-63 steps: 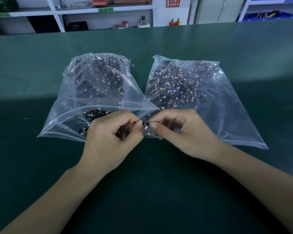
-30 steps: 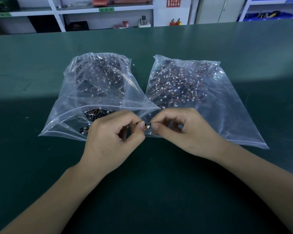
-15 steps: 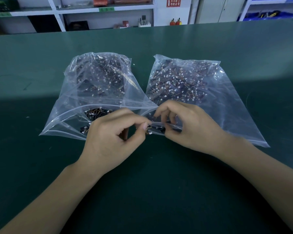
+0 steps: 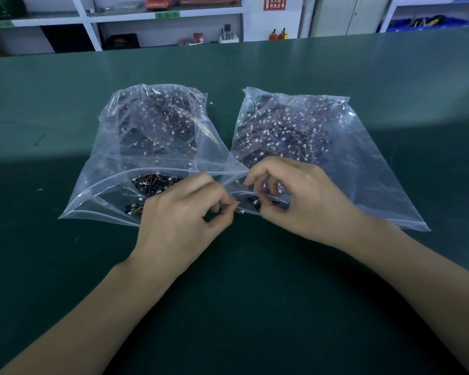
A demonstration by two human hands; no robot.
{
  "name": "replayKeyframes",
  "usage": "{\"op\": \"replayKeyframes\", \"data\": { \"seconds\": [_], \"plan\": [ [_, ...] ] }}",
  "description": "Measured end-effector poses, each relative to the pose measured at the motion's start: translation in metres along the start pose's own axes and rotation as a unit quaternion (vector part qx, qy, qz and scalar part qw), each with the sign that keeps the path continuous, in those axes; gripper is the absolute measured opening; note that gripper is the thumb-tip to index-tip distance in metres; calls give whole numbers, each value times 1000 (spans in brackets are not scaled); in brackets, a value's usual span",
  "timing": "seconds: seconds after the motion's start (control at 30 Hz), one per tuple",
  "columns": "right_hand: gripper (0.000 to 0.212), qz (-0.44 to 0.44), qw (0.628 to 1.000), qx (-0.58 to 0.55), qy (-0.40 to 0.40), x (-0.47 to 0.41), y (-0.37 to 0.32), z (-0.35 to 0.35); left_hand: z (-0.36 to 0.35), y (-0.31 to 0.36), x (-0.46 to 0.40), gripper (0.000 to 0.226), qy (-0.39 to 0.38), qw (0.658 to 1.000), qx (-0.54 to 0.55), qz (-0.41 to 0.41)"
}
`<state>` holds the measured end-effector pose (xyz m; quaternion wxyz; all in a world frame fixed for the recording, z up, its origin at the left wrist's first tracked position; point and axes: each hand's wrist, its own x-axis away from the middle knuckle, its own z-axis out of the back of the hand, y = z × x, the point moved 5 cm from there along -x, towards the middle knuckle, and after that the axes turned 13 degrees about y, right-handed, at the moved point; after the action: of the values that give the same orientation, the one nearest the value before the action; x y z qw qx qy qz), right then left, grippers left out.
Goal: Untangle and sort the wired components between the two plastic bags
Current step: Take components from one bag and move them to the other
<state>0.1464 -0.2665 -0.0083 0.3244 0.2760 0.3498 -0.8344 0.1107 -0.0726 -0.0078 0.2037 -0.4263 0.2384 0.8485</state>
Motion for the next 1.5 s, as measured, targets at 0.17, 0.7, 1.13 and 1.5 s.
{"op": "replayKeyframes", "data": {
  "seconds": [0.17, 0.7, 1.13, 1.5],
  "plan": [
    [38, 3, 1000, -3, -1, 0, -3, 0, -7, 11, 1, 12, -36, 995, -51, -77],
    [37, -28, 999, 2, -38, 3, -5, -3, 10, -29, -3, 41, -69, 991, -109, 29],
    [34, -24, 998, 25, -49, 3, -8, -2, 8, -66, 1, 38, -157, 959, -178, 153],
    [35, -21, 998, 32, -50, 3, -8, -2, 12, -60, -3, 18, -187, 965, -130, 129]
  ]
}}
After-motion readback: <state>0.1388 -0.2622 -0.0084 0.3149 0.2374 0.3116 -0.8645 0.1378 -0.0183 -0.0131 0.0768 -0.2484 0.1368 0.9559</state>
